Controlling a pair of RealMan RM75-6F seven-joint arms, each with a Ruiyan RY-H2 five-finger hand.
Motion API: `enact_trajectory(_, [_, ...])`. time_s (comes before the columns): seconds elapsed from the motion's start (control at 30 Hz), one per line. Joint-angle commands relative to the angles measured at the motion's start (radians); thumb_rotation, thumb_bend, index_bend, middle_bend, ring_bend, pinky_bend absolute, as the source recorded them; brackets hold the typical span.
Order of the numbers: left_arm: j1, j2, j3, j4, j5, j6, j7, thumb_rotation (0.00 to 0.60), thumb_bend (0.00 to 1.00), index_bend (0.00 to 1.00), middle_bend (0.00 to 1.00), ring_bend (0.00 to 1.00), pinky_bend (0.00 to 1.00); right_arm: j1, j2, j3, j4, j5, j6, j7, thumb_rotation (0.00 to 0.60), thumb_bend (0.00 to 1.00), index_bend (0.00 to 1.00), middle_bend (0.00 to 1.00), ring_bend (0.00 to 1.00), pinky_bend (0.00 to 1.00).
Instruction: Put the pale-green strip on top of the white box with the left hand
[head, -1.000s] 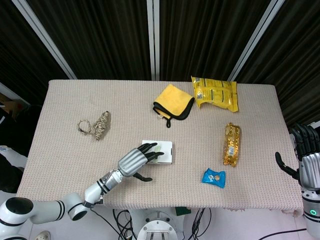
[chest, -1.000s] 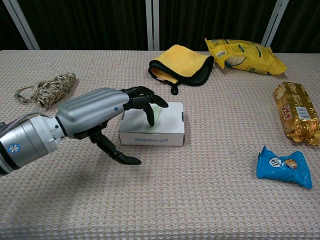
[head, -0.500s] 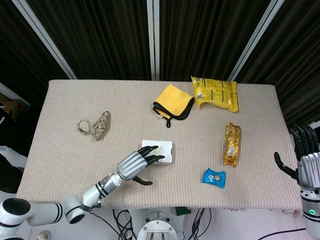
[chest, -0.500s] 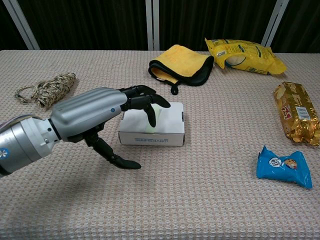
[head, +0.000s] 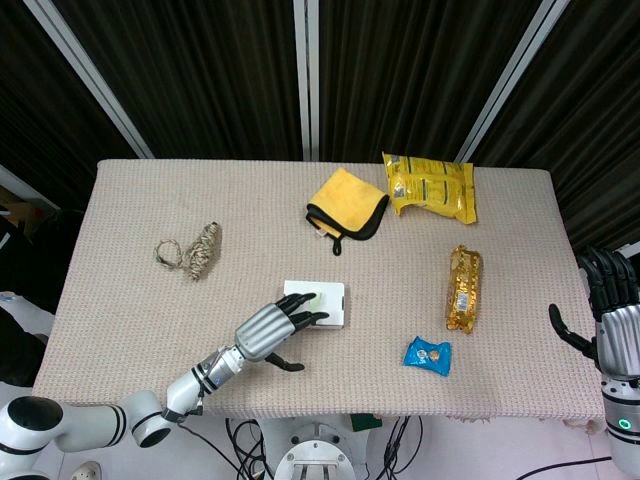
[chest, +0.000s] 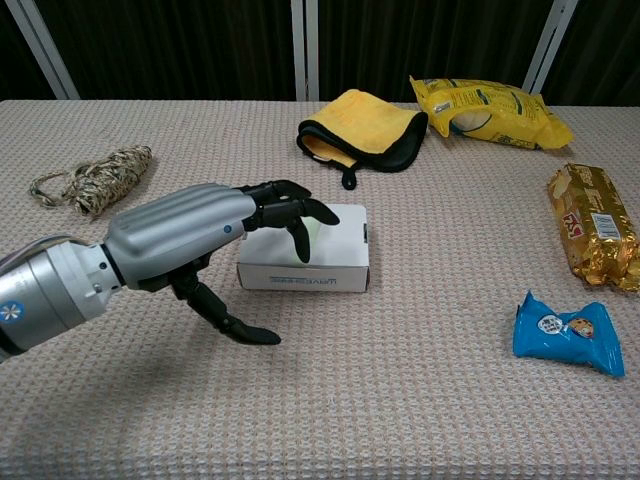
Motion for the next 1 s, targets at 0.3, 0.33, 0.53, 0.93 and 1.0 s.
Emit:
enact_trajectory(0.3, [0.000, 0.000, 0.000, 0.002, -0.007, -0.011, 0.004, 0.456, 0.05, 0.15, 0.36, 0.04, 0.16, -0.001, 0.002, 0.000, -0.001, 0.000, 0.001, 0.003, 0.600, 0.34, 0.00, 0.00, 0.00, 0.00])
enact_trajectory(0.33, [0.000, 0.001, 0.001, 0.001, -0.007, -0.012, 0.005, 0.456, 0.05, 0.15, 0.36, 0.04, 0.16, 0.000, 0.002, -0.001, -0.001, -0.001, 0.000, 0.003, 0.600, 0.34, 0.00, 0.00, 0.00, 0.00])
enact_trajectory(0.53, [0.002, 0.003, 0.003, -0.004, -0.008, -0.015, 0.010, 0.458, 0.05, 0.16, 0.37, 0.04, 0.16, 0.001, 0.001, -0.001, -0.001, -0.002, 0.000, 0.005, 0.600, 0.34, 0.00, 0.00, 0.00, 0.00])
enact_trajectory(0.93, [0.008, 0.032, -0.016, -0.043, 0.003, 0.030, 0.019, 0.455, 0.05, 0.16, 0.32, 0.04, 0.16, -0.001, 0.006, 0.001, -0.008, -0.005, 0.010, 0.006, 0.600, 0.34, 0.00, 0.00, 0.00, 0.00])
enact_trajectory(1.0, [0.015, 0.052, -0.023, -0.064, 0.003, 0.050, 0.031, 0.452, 0.05, 0.16, 0.31, 0.05, 0.16, -0.001, 0.007, 0.001, -0.008, -0.005, 0.009, 0.006, 0.600, 0.34, 0.00, 0.00, 0.00, 0.00])
